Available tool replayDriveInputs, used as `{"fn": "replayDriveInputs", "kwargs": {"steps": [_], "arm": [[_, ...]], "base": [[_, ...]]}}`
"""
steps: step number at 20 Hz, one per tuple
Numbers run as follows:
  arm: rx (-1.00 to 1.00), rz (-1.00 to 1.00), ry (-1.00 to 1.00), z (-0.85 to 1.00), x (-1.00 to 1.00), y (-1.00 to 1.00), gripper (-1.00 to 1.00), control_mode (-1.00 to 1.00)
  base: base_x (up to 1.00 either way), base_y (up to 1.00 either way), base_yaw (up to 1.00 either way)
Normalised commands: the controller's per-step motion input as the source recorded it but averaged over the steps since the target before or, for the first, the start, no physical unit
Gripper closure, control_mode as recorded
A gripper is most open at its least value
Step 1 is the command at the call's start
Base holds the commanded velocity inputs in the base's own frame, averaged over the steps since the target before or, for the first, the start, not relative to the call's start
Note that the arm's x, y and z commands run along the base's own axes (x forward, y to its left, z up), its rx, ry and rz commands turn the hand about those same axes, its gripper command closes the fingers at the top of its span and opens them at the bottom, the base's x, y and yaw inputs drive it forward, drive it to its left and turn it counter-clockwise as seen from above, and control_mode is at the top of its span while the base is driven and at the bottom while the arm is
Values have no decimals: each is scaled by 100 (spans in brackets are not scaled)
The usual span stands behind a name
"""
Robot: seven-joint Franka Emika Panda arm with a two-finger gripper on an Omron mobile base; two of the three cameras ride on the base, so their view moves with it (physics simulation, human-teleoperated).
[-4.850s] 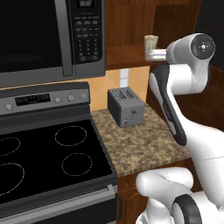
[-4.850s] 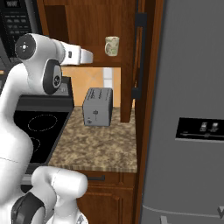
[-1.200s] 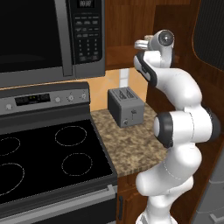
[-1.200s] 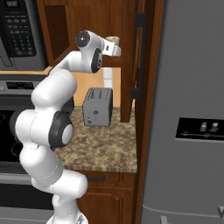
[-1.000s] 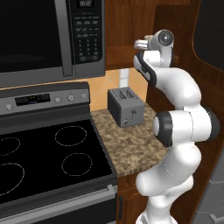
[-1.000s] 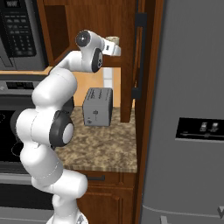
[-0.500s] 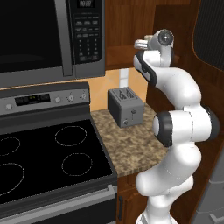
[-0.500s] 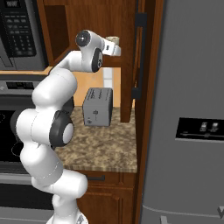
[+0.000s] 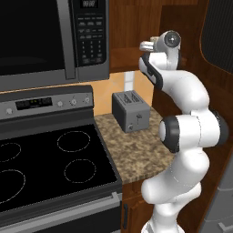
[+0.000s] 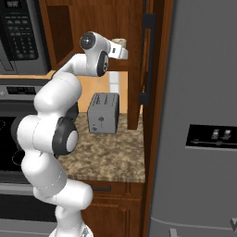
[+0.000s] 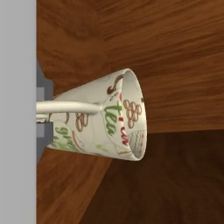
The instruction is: Gather all objects into one cabinet and sort the glasses and bowls to opposite sides.
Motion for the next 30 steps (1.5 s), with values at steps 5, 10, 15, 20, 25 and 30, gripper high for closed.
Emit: {"fn": "replayDriveInputs", "kwargs": {"steps": [5,10,15,20,25,30], "arm": [[0,0,0,0,0,0,100,-100],[0,0,0,0,0,0,100,-100],[-1,2,0,4,-61,2,100,-100],[-6,9,-1,2,-100,31,100,-100],[-4,22,-5,11,-100,37,100,-100],[-5,13,3,37,-91,31,100,-100]], "base": [[0,0,0],[0,0,0],[0,0,0],[0,0,0],[0,0,0],[0,0,0]]}}
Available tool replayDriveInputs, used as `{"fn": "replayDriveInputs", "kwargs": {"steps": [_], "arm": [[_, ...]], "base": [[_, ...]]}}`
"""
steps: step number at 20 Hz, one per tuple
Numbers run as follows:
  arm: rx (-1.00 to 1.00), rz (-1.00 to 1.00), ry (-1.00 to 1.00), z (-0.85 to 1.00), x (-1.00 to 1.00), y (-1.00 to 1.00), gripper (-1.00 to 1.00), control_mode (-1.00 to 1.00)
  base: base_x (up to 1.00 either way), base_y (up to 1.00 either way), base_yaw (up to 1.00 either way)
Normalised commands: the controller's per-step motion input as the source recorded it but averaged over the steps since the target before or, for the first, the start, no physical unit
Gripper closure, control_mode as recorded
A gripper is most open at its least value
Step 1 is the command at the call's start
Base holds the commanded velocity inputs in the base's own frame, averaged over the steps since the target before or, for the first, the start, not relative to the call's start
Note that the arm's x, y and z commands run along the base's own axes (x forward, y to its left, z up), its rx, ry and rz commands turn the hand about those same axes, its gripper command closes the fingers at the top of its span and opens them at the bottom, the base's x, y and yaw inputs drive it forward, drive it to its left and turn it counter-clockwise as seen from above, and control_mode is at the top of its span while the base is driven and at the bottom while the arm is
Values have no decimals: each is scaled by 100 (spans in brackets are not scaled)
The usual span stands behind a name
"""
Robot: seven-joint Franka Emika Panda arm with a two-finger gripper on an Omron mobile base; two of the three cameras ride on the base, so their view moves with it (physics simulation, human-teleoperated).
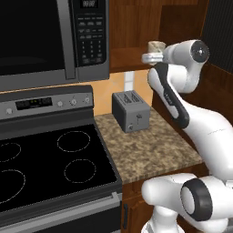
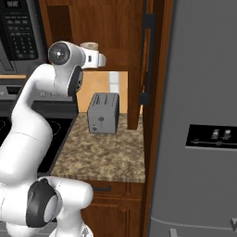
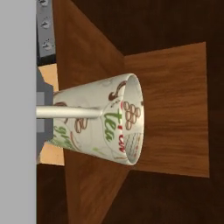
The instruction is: Gather all objects into one cabinet and sort the glasses and bowls to opposite sides.
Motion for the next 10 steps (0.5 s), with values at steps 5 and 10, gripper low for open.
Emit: {"fn": "replayDriveInputs", "kwargs": {"steps": [5,10], "arm": [[-2,0,4,10,-100,0,100,-100],[0,0,1,0,-100,-20,100,-100]], "base": [[0,0,0],[0,0,0]]}}
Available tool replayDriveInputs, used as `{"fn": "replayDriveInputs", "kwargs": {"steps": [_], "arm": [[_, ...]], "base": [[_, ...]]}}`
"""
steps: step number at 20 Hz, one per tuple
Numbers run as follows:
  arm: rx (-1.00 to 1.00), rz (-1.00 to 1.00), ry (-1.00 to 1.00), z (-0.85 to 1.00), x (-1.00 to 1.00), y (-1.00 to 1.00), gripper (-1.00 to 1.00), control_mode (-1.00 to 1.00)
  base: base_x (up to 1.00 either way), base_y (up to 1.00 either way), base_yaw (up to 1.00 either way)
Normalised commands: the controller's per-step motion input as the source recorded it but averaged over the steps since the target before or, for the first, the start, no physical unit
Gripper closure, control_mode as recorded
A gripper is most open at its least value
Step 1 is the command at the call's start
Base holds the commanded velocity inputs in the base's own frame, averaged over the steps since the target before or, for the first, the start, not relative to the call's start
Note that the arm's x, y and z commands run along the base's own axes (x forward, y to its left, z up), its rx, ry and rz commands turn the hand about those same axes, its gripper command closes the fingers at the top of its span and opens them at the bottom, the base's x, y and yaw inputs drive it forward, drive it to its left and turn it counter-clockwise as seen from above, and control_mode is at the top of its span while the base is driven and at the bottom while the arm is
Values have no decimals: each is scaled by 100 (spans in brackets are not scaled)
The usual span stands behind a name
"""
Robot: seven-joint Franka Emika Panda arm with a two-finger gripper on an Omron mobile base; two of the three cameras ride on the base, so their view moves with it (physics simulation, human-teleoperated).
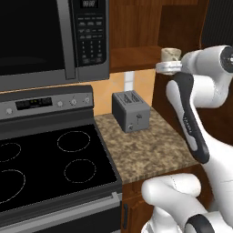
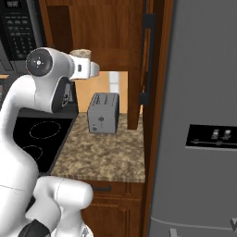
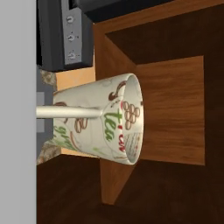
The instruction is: Gather all objects into one cabinet and sort the glasses and bowls to opposite sides.
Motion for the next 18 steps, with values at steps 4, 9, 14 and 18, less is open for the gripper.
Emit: {"fn": "replayDriveInputs", "kwargs": {"steps": [4,9,14,18], "arm": [[0,0,3,0,-92,-11,100,-100],[-5,0,5,0,-79,4,100,-100],[-4,0,12,0,-47,27,100,-100],[0,0,9,0,-3,33,100,-100]], "base": [[0,0,0],[0,0,0],[0,0,0],[0,0,0]]}}
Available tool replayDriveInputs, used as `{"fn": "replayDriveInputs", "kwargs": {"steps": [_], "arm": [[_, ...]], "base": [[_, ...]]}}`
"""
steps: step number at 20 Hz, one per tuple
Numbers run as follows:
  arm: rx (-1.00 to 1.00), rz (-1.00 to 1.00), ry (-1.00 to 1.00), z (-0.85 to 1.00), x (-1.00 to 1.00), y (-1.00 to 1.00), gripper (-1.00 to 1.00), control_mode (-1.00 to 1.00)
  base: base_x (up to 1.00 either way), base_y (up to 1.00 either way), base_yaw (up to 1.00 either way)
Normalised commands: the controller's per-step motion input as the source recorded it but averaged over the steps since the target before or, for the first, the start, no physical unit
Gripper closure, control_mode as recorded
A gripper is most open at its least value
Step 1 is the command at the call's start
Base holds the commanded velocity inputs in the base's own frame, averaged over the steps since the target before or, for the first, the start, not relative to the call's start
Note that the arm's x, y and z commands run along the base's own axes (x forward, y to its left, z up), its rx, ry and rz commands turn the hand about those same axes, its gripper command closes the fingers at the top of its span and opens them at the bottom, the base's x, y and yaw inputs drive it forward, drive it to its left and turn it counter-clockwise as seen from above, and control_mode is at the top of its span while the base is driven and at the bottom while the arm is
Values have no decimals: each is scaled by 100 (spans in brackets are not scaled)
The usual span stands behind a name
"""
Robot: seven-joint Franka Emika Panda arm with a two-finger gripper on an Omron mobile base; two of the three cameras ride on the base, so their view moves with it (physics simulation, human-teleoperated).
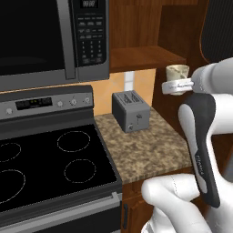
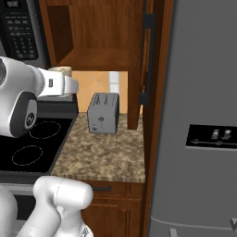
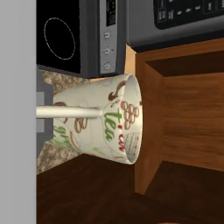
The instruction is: Gather all objects into one cabinet and sort the glasses and bowls to opposite sides.
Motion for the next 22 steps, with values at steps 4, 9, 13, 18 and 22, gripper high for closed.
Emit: {"fn": "replayDriveInputs", "kwargs": {"steps": [4,9,13,18,22], "arm": [[0,0,1,-20,-2,11,100,-100],[1,0,0,-25,-2,6,100,-100],[8,-1,0,-17,-5,1,100,-100],[6,-1,-2,-7,-13,0,100,-100],[0,0,-1,-8,-18,0,100,-100]], "base": [[0,0,0],[0,0,0],[0,0,0],[0,0,0],[0,0,0]]}}
